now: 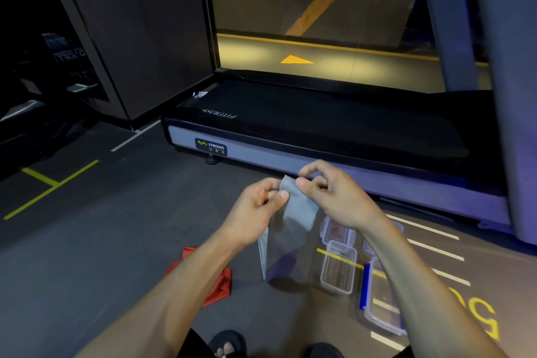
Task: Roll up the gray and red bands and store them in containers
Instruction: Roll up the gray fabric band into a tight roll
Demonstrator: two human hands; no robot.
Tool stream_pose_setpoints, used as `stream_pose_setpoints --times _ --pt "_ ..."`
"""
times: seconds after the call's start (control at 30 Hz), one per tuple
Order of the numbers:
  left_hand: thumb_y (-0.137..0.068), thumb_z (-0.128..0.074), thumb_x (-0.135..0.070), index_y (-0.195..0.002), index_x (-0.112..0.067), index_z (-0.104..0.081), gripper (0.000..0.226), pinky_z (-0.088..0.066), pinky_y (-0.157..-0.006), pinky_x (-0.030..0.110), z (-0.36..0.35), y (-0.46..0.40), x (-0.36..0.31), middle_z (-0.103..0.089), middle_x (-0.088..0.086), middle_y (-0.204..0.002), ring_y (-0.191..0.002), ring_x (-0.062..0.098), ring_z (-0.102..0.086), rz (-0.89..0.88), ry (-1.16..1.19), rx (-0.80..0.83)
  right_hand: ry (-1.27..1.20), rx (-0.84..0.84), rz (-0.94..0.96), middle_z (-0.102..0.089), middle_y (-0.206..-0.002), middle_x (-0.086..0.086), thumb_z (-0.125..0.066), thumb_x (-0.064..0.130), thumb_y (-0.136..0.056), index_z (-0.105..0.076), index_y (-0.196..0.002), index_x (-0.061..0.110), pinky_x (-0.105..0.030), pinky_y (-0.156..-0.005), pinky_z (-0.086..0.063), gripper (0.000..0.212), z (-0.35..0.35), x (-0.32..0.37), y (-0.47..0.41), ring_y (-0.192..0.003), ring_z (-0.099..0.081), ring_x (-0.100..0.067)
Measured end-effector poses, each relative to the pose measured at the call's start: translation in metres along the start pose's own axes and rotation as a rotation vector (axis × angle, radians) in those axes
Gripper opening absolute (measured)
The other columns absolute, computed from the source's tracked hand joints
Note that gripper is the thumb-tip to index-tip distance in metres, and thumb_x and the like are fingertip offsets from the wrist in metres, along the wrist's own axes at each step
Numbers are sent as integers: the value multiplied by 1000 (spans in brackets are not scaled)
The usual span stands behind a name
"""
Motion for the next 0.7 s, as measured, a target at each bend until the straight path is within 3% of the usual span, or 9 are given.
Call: stream_pose_setpoints --times 0.07,0.13,0.27,0.47,0.7 --pt "-103 -51 -5 -104 -7 -65 14 -57 -67 26 2 -1 1 -69 17 -83 -73 21 -68 6 17 -8 35 25 41 -68 -81 6 -76 49 -86 -62 -101 31 -31 -64 -47 27 -2 2 2 -68 -58 -6" --pt "-104 -50 -6 -105 -5 -65 15 -55 -65 24 1 0 0 -69 11 -79 -71 17 -68 22 49 4 129 -12 67 -69 -85 5 -78 45 -85 -63 -96 30 -34 -70 -49 24 -2 5 2 -76 -62 -11" --pt "-104 -50 -13 -107 -4 -64 17 -54 -72 22 0 0 3 -72 1 -86 -78 9 -68 41 54 62 143 -102 78 -70 -80 5 -74 41 -90 -66 -91 27 -27 -65 -45 16 3 8 1 -74 -62 -10" --pt "-105 -48 -7 -106 1 -64 18 -55 -76 24 3 0 10 -73 6 -92 -83 13 -68 65 -7 97 145 -121 68 -70 -79 5 -70 44 -93 -69 -92 26 -21 -62 -42 18 9 5 1 -74 -61 -10" --pt "-105 -49 -10 -95 -10 -68 21 -52 -69 21 4 -1 8 -73 0 -83 -75 10 -67 59 -66 65 148 -86 80 -63 -89 8 -63 38 -99 -74 -92 23 -18 -70 -39 21 8 4 0 -83 -59 -5"
Point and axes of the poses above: each hand's wrist, its own y-axis away from the middle knuckle, its own z-axis out of the back of the hand, x = y × z, the point moved 3 cm from there along -y, towards the middle knuckle
